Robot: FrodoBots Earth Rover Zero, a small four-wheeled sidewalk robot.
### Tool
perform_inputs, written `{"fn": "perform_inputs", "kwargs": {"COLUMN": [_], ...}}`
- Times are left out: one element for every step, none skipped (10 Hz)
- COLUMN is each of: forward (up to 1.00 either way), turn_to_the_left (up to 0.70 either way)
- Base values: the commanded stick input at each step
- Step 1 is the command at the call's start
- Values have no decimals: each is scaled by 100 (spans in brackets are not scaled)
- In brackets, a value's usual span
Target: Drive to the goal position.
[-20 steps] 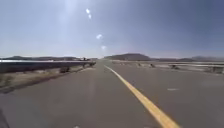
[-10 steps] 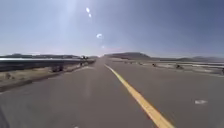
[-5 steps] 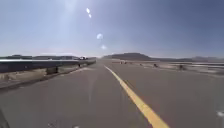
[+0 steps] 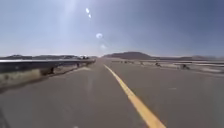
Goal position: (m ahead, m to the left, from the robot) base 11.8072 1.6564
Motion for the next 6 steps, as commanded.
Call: {"fn": "perform_inputs", "kwargs": {"forward": [85, 85, 85, 85, 85, 85], "turn_to_the_left": [0, 0, 0, 0, 0, 0]}}
